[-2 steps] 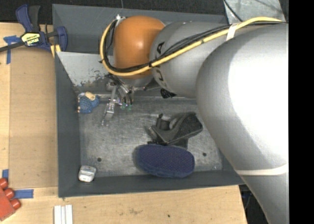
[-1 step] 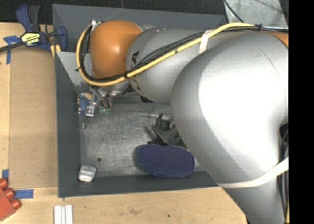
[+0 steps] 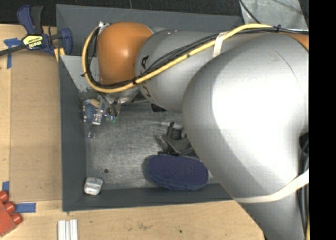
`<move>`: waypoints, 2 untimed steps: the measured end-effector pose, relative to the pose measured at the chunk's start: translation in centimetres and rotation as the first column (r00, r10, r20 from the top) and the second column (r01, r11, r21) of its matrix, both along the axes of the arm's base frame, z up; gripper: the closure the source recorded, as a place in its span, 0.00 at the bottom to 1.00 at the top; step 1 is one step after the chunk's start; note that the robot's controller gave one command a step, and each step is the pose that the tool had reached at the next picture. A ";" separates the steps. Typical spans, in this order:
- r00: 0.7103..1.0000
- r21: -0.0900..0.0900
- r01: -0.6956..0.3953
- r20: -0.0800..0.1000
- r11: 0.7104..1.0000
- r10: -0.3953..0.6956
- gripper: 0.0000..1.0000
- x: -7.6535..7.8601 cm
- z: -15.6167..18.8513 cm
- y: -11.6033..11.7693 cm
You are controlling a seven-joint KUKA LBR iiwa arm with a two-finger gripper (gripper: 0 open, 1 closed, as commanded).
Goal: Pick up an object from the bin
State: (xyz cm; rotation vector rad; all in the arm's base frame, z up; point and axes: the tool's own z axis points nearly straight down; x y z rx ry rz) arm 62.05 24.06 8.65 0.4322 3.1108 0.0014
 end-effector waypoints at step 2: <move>1.000 0.002 -0.015 0.011 1.000 0.015 1.00 0.6 -1.2 0.4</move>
Offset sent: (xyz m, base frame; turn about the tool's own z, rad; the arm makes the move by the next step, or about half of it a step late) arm 0.0019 0.0043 -0.0163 -0.0166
